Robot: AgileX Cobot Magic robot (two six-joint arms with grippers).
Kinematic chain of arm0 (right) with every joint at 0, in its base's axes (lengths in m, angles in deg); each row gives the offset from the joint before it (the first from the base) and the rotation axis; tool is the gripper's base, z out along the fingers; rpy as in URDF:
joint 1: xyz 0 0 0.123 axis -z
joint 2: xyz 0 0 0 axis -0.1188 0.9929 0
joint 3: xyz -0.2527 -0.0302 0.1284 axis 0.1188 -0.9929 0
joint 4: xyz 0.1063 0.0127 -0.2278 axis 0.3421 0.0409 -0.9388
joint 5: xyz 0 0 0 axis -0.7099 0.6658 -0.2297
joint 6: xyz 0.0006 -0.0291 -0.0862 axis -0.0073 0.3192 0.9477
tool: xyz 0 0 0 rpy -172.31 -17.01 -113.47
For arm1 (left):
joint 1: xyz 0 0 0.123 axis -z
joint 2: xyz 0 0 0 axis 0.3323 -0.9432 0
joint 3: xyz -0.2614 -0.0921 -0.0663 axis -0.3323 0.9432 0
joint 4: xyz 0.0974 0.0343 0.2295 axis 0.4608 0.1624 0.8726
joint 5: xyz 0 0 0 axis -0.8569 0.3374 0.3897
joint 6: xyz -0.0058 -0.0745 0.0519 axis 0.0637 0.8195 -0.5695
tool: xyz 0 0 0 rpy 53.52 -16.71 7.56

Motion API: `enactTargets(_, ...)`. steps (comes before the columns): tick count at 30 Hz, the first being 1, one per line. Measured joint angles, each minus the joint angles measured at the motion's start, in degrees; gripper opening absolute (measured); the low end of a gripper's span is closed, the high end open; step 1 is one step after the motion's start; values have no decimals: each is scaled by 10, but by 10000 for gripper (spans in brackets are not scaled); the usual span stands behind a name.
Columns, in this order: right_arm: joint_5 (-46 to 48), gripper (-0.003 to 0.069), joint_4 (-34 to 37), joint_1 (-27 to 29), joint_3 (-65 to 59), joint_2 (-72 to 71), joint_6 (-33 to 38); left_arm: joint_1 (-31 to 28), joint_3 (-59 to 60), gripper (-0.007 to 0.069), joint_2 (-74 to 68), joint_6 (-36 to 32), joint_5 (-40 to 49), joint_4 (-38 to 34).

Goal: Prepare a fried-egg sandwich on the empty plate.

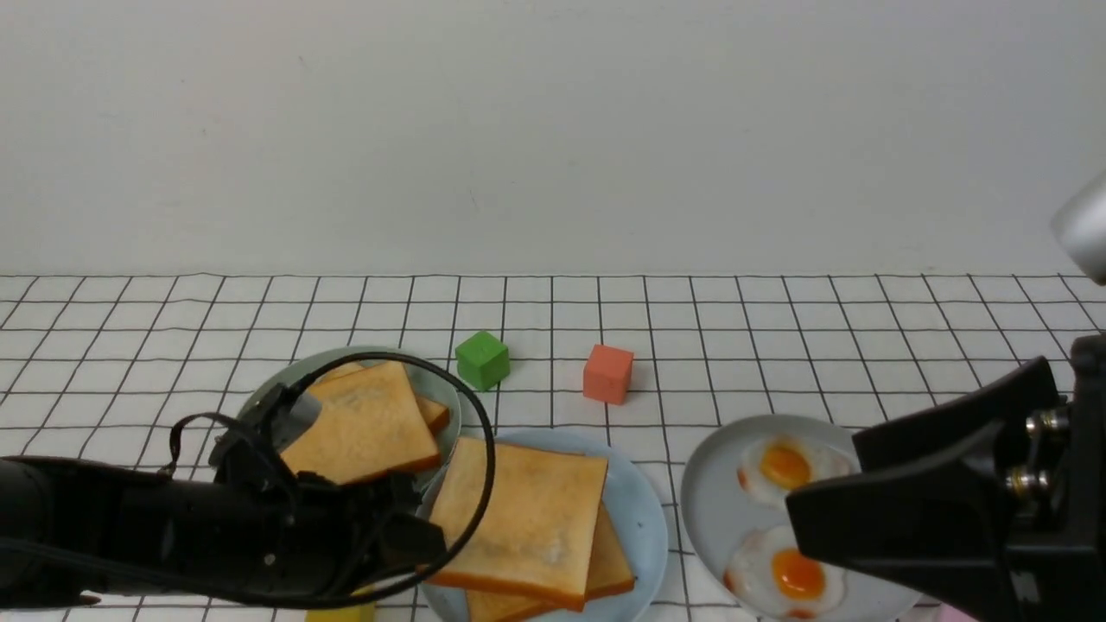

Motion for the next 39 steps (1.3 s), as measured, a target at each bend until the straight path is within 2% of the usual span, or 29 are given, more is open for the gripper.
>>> enactTargets(4, 11, 569, 0, 0, 0, 0, 0, 0, -12, 31, -14, 0, 11, -1)
enactTargets(8, 18, 569, 0, 0, 0, 0, 0, 0, -15, 82, -23, 0, 18, -1)
enactTargets(12, 20, 569, 0, 0, 0, 0, 0, 0, -15, 218, -24, 0, 20, -1)
enactTargets(13, 20, 569, 0, 0, 0, 0, 0, 0, -15, 227, -24, 0, 20, -1)
enactTargets(14, 20, 569, 0, 0, 0, 0, 0, 0, -15, 315, -24, 0, 20, 2)
enactTargets(16, 20, 569, 0, 0, 0, 0, 0, 0, -15, 366, -24, 0, 20, 7)
enactTargets(18, 22, 561, 0, 0, 0, 0, 0, 0, -15, 496, -22, 0, 17, 24)
enactTargets(19, 23, 555, 0, 0, 0, 0, 0, 0, -15, 533, -19, 0, 16, 29)
enactTargets(21, 26, 510, -2, 0, 0, 0, -1, 0, -16, 615, -1, 10, 2, 62)
enactTargets(22, 27, 510, -2, 0, 0, 0, -1, 0, -16, 620, 2, 12, -3, 66)
enactTargets(24, 32, 398, -11, 0, 0, 0, -14, 0, -20, 659, 36, 64, -33, 133)
enactTargets(26, 47, 267, -34, 0, 0, 0, -38, 0, -30, 657, 71, 139, -44, 206)
enactTargets(27, 51, 238, -38, 0, 0, 0, -40, 0, -31, 656, 74, 147, -44, 215)
enactTargets(28, 66, 129, -73, 0, 0, 0, -65, -1, -45, 638, 104, 219, -40, 289)
enactTargets(29, 74, 74, -95, 0, 0, 0, -87, -1, -55, 627, 115, 246, -33, 327)
enactTargets(31, 89, -3, -165, 0, 0, 0, -136, -1, -95, 567, 157, 347, 3, 430)
enactTargets(32, 90, -5, -171, 0, 0, 0, -146, -1, -98, 561, 161, 355, 11, 438)
enactTargets(34, 93, -11, -254, 0, 0, -5, -215, -1, -148, 463, 202, 428, 73, 527)
enactTargets(35, 93, -11, -261, 0, 0, -5, -215, -1, -151, 454, 205, 432, 73, 532)
enactTargets(36, 91, -10, -312, 0, -1, -14, -262, -1, -174, 385, 228, 456, 110, 562)
enactTargets(37, 88, -10, -330, 0, -3, -21, -286, -1, -184, 340, 243, 469, 126, 576)
enactTargets(39, 75, -10, -397, 0, -14, -47, -345, -1, -202, 185, 291, 508, 158, 612)
